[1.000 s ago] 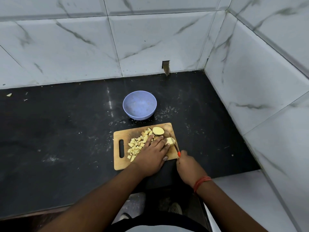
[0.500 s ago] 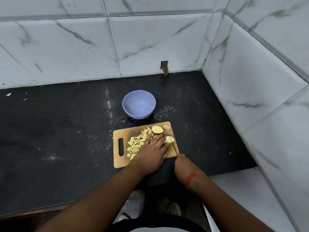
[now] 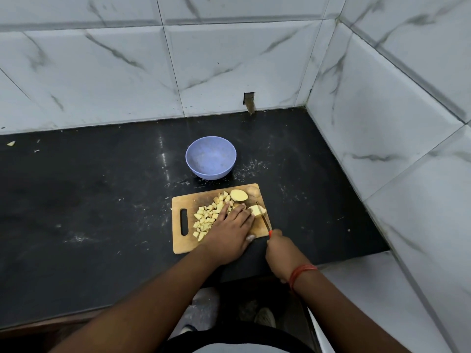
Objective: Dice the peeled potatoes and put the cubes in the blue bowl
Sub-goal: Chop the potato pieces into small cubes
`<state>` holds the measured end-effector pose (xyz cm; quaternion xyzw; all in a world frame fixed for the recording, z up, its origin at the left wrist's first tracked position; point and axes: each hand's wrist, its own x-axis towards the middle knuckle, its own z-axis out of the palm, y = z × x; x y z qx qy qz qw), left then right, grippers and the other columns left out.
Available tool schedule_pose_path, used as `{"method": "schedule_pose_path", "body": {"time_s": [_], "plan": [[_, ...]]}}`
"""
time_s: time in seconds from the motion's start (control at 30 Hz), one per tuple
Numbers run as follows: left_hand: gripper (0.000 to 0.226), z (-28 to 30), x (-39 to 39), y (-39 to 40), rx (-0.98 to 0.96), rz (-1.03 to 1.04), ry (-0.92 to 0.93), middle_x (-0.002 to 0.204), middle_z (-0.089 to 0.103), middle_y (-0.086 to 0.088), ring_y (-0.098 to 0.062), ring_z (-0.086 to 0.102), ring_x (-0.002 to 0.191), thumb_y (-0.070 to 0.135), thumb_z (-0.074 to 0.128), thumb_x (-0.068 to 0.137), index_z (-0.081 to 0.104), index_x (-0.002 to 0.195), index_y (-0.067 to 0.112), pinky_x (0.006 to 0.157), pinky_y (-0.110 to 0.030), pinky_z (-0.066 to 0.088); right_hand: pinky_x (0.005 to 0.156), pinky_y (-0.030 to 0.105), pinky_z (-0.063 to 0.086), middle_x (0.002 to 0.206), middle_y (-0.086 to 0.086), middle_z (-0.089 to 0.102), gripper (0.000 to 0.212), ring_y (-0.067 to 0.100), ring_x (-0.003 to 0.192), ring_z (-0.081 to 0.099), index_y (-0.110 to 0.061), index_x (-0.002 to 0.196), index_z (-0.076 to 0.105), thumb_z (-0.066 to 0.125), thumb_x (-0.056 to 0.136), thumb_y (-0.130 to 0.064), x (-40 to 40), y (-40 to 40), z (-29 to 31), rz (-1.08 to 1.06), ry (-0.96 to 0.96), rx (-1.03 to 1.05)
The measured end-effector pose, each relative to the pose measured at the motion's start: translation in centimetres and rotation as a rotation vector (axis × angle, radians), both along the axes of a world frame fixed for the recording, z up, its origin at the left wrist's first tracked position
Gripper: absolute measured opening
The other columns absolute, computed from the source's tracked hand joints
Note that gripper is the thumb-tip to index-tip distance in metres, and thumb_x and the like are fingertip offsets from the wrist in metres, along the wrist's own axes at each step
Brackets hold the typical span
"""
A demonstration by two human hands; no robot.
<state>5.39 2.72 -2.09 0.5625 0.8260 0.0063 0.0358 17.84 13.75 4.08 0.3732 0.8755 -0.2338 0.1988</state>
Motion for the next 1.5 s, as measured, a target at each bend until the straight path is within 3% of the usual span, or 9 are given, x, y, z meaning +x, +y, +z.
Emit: {"method": "schedule_pose_path", "body": {"time_s": [0.13, 0.3, 0.4, 0.63, 0.83, 0.93, 1.07, 1.4, 1.5], "plan": [[0.070, 0.2, -0.1, 0.2, 0.011, 0.014, -0.023, 0.159, 0.034, -0.005, -0.025, 0.014, 0.153, 0.051, 0.013, 0.098, 0.038, 0.153, 0.015, 0.124, -0.055, 0.002, 0.075, 0.032, 0.046, 0.122, 0.018, 0.060, 0.030, 0.030, 0.108, 0.063, -0.004, 0.126, 0.039, 0.037, 0.096, -0.005, -0.9, -0.2, 0.3, 0.024, -0.072, 0.000], [0.067, 0.1, -0.1, 0.2, 0.025, -0.002, -0.009, 0.156, 0.039, -0.006, -0.026, 0.019, 0.152, 0.049, 0.017, 0.099, 0.041, 0.151, 0.014, 0.124, -0.056, 0.005, 0.097, 0.035, 0.044, 0.136, 0.018, 0.052, 0.038, 0.029, 0.123, 0.055, -0.002, 0.134, 0.034, 0.038, 0.096, -0.007, -2.4, -0.5, 0.0, -0.038, -0.178, -0.018], [0.060, 0.1, -0.1, 0.2, 0.033, -0.002, -0.007, 0.157, 0.039, -0.006, -0.026, 0.020, 0.151, 0.046, 0.027, 0.102, 0.041, 0.151, 0.014, 0.124, -0.056, 0.005, 0.101, 0.040, 0.041, 0.140, 0.019, 0.047, 0.041, 0.034, 0.127, 0.048, 0.000, 0.137, 0.040, 0.041, 0.098, -0.011, -3.2, 0.0, -0.2, 0.062, -0.144, -0.037], [0.060, 0.4, 0.1, 0.2, 0.010, 0.011, -0.009, 0.161, 0.031, -0.005, -0.024, 0.014, 0.153, 0.046, 0.028, 0.104, 0.034, 0.155, 0.015, 0.124, -0.053, -0.001, 0.090, 0.037, 0.047, 0.125, 0.017, 0.055, 0.037, 0.032, 0.113, 0.057, -0.003, 0.133, 0.039, 0.041, 0.097, -0.011, 1.9, -0.4, -1.4, 0.088, -0.129, -0.115], [0.063, -0.2, 0.1, -0.7, 0.038, 0.021, -0.004, 0.164, 0.025, -0.005, -0.025, 0.011, 0.154, 0.048, 0.027, 0.104, 0.026, 0.158, 0.015, 0.125, -0.052, -0.002, 0.066, 0.033, 0.051, 0.100, 0.012, 0.064, 0.018, 0.024, 0.087, 0.066, -0.007, 0.116, 0.041, 0.039, 0.099, -0.010, 1.8, -0.2, -0.4, 0.001, -0.028, -0.083], [0.063, -0.2, -0.1, -0.9, 0.037, 0.010, 0.005, 0.163, 0.028, -0.003, -0.024, 0.013, 0.154, 0.048, 0.025, 0.104, 0.027, 0.157, 0.015, 0.125, -0.052, 0.001, 0.055, 0.041, 0.056, 0.109, 0.017, 0.060, 0.024, 0.032, 0.090, 0.065, -0.007, 0.119, 0.036, 0.043, 0.096, -0.007, 0.2, -0.4, 0.7, -0.049, -0.069, -0.130], [0.059, 0.0, -0.4, -0.7, 0.066, 0.007, -0.005, 0.157, 0.039, -0.002, -0.025, 0.022, 0.151, 0.047, 0.028, 0.104, 0.038, 0.153, 0.016, 0.124, -0.053, 0.005, 0.035, 0.032, 0.044, 0.118, 0.021, 0.055, 0.031, 0.035, 0.090, 0.064, -0.006, 0.126, 0.035, 0.041, 0.096, -0.003, -0.9, -0.5, 1.1, -0.075, -0.103, -0.144], [0.055, 0.1, -0.4, -0.7, 0.094, 0.009, 0.001, 0.153, 0.044, -0.001, -0.025, 0.023, 0.150, 0.046, 0.034, 0.104, 0.044, 0.150, 0.017, 0.124, -0.055, 0.006, 0.053, 0.040, 0.055, 0.118, 0.020, 0.057, 0.025, 0.035, 0.097, 0.063, -0.008, 0.122, 0.037, 0.038, 0.097, -0.007, -1.1, -0.7, 0.8, -0.046, -0.097, -0.136], [0.055, 0.1, -0.5, -0.6, 0.092, 0.010, 0.002, 0.154, 0.044, -0.001, -0.025, 0.023, 0.150, 0.046, 0.034, 0.103, 0.044, 0.150, 0.017, 0.124, -0.055, 0.006, 0.056, 0.038, 0.051, 0.126, 0.020, 0.054, 0.042, 0.037, 0.107, 0.060, -0.007, 0.128, 0.033, 0.052, 0.091, -0.001, -1.6, -1.1, 0.6, -0.059, -0.193, -0.119]]}}
